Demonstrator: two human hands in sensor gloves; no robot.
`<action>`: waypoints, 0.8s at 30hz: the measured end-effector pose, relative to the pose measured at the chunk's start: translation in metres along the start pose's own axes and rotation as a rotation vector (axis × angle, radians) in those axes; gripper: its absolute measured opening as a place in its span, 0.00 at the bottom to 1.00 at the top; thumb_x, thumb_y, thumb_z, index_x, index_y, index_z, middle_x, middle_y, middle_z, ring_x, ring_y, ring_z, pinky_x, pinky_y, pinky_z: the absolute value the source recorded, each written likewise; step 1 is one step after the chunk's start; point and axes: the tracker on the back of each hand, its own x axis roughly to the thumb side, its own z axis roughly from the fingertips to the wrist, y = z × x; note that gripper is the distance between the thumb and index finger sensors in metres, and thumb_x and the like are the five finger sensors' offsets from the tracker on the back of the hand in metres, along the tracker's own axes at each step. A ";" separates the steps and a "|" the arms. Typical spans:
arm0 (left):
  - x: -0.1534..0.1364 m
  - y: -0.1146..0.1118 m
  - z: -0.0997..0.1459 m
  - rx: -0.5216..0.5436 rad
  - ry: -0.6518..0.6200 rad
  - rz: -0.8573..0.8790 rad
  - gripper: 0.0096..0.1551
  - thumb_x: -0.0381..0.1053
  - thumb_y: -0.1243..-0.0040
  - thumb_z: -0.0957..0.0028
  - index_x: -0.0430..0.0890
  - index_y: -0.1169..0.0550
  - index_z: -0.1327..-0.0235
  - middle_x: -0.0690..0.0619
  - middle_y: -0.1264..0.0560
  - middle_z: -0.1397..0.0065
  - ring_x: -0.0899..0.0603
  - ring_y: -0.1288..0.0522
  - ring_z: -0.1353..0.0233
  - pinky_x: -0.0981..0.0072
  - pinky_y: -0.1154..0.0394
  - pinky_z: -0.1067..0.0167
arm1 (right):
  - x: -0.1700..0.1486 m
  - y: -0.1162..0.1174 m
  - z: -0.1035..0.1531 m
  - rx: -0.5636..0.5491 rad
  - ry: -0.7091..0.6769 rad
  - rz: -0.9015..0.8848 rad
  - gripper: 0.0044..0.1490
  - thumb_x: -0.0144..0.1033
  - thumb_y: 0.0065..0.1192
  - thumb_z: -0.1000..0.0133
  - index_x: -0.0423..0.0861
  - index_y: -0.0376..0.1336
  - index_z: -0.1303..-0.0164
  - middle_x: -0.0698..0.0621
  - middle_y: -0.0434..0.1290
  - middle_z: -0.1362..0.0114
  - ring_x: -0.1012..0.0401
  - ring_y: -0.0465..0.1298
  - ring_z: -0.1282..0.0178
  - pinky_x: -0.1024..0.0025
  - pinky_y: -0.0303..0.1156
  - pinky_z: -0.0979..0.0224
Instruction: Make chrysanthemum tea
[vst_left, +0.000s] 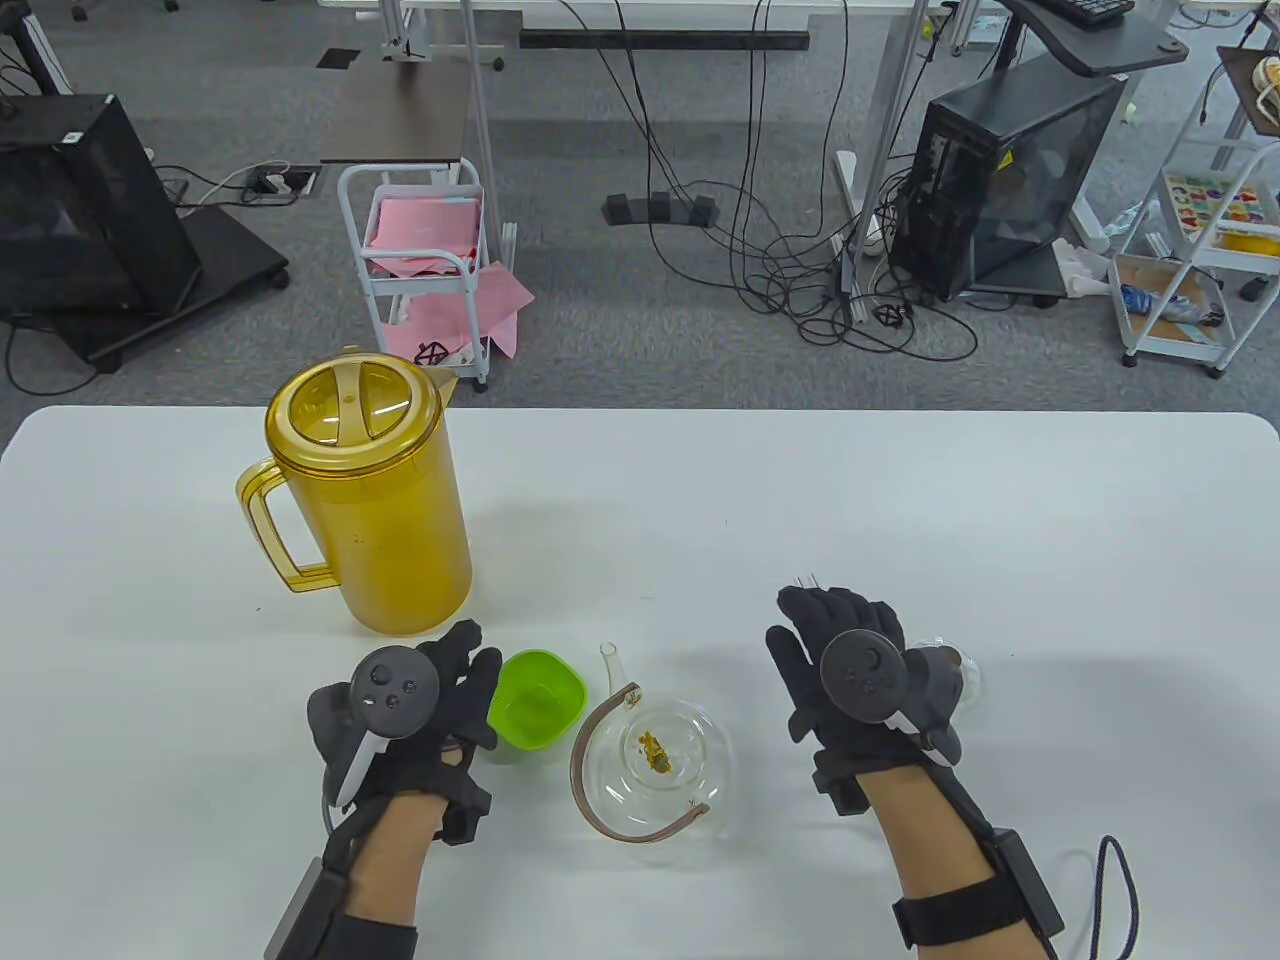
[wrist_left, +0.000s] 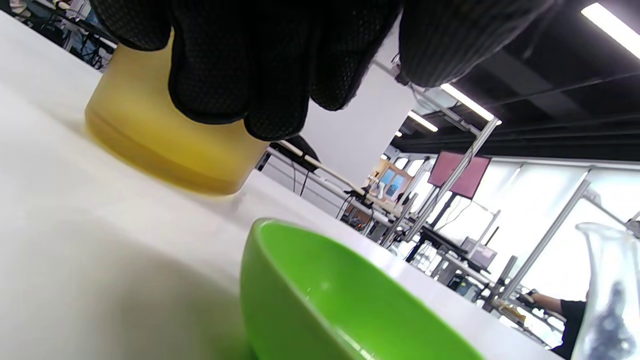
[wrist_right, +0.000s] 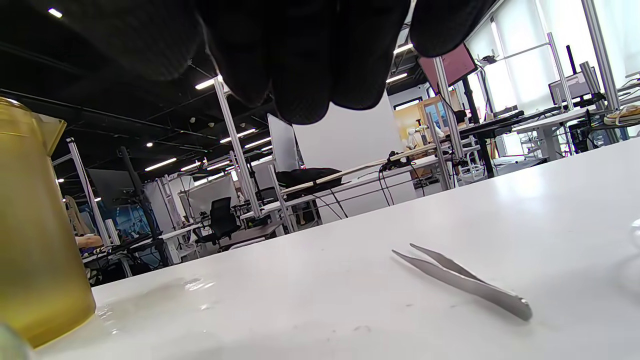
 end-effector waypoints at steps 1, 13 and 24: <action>0.002 0.002 0.001 0.012 -0.032 0.018 0.33 0.65 0.40 0.40 0.49 0.23 0.27 0.43 0.18 0.31 0.32 0.23 0.34 0.28 0.40 0.28 | 0.000 0.000 0.000 0.000 0.001 0.000 0.36 0.58 0.54 0.37 0.53 0.63 0.22 0.50 0.68 0.21 0.45 0.68 0.17 0.34 0.56 0.21; 0.015 0.033 0.013 0.259 -0.208 0.060 0.39 0.66 0.41 0.41 0.52 0.32 0.20 0.42 0.34 0.14 0.30 0.38 0.19 0.30 0.48 0.25 | 0.002 0.003 -0.001 0.011 -0.003 0.011 0.35 0.58 0.54 0.38 0.53 0.63 0.22 0.50 0.68 0.21 0.45 0.68 0.18 0.34 0.56 0.21; -0.003 0.088 -0.007 0.504 -0.118 0.109 0.53 0.70 0.41 0.41 0.55 0.55 0.15 0.43 0.66 0.11 0.30 0.65 0.15 0.32 0.60 0.25 | 0.008 0.009 -0.007 0.054 -0.009 0.008 0.36 0.58 0.54 0.37 0.53 0.62 0.21 0.50 0.67 0.20 0.45 0.68 0.17 0.34 0.55 0.20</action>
